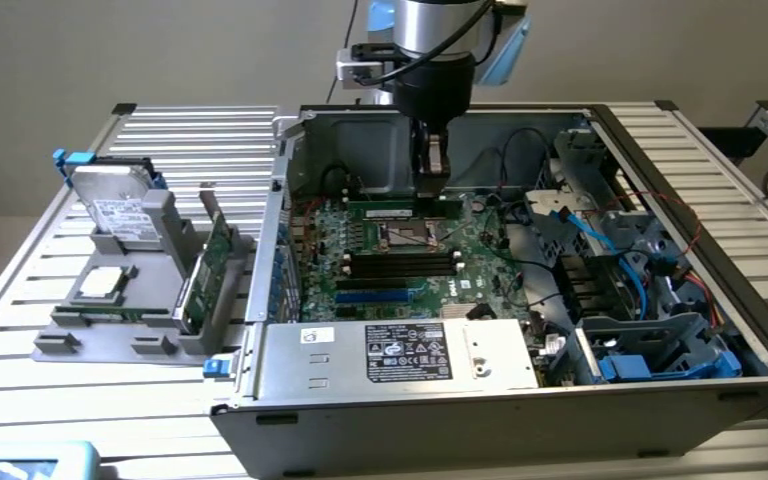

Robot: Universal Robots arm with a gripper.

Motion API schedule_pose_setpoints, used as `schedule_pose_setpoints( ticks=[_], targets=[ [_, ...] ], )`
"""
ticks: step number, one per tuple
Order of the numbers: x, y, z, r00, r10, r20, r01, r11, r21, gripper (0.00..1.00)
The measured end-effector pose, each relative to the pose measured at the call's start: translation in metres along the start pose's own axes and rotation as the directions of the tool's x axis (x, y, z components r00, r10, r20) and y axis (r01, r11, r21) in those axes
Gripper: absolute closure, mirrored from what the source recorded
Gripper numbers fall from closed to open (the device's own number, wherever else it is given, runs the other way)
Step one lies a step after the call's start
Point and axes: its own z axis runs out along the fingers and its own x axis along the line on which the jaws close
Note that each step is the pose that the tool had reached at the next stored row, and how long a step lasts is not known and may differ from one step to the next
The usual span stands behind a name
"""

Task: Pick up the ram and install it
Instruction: 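Insert the ram into the slot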

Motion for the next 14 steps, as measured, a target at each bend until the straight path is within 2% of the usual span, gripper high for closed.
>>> schedule_pose_setpoints(
  ticks=[14],
  targets=[
    [-0.002,-0.002,0.0162,1.0,-0.001,0.0,0.001,1.0,-0.0003,0.87]
  ],
)
